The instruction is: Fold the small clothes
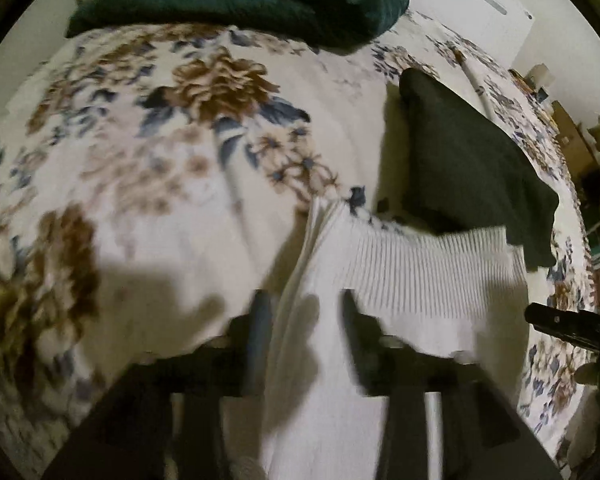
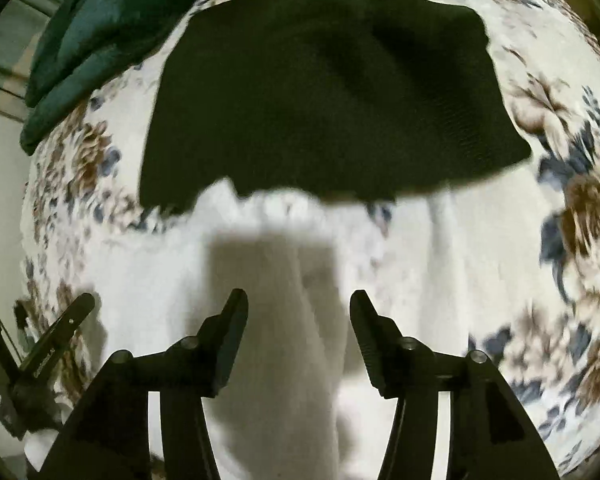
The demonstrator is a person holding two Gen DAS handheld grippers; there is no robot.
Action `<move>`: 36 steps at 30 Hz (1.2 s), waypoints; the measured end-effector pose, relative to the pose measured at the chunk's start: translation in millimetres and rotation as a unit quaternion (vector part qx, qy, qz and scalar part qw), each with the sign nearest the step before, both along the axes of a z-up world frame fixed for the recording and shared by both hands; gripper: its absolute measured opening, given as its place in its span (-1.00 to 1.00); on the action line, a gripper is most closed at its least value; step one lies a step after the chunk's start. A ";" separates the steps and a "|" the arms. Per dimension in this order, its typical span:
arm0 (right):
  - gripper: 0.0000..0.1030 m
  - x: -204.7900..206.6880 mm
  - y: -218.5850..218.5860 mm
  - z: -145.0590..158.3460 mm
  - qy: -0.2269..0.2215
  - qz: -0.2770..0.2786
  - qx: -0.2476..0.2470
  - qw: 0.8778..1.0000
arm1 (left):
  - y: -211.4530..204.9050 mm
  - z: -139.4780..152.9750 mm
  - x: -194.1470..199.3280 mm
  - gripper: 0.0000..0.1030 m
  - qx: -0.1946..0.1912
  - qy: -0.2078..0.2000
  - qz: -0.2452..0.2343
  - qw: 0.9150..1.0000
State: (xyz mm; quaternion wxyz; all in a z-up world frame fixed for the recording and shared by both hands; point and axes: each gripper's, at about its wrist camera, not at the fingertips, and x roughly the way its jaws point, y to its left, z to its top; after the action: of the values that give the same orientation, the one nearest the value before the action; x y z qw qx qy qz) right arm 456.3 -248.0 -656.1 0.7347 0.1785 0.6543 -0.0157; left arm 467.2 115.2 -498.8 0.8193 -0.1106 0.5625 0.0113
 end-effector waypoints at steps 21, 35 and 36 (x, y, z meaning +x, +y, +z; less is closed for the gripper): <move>0.01 -138.7 -3.7 -48.1 0.051 -0.063 0.132 0.988 | -3.0 -43.8 -83.2 0.26 -0.033 0.076 -0.007 0.997; -0.10 -124.0 11.3 -44.8 0.053 -0.041 0.118 0.991 | -10.6 -46.3 -88.4 -0.03 -0.045 0.074 -0.022 0.996; -0.10 -124.4 11.4 -45.1 0.053 -0.041 0.118 0.991 | -11.4 -46.0 -88.9 -0.14 -0.050 0.074 -0.023 0.996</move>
State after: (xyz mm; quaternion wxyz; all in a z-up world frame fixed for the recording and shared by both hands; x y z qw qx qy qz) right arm 331.9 -236.6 -701.2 0.6714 0.2899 0.6817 0.0221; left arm 378.3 103.8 -544.8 0.7690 -0.1367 0.6238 -0.0275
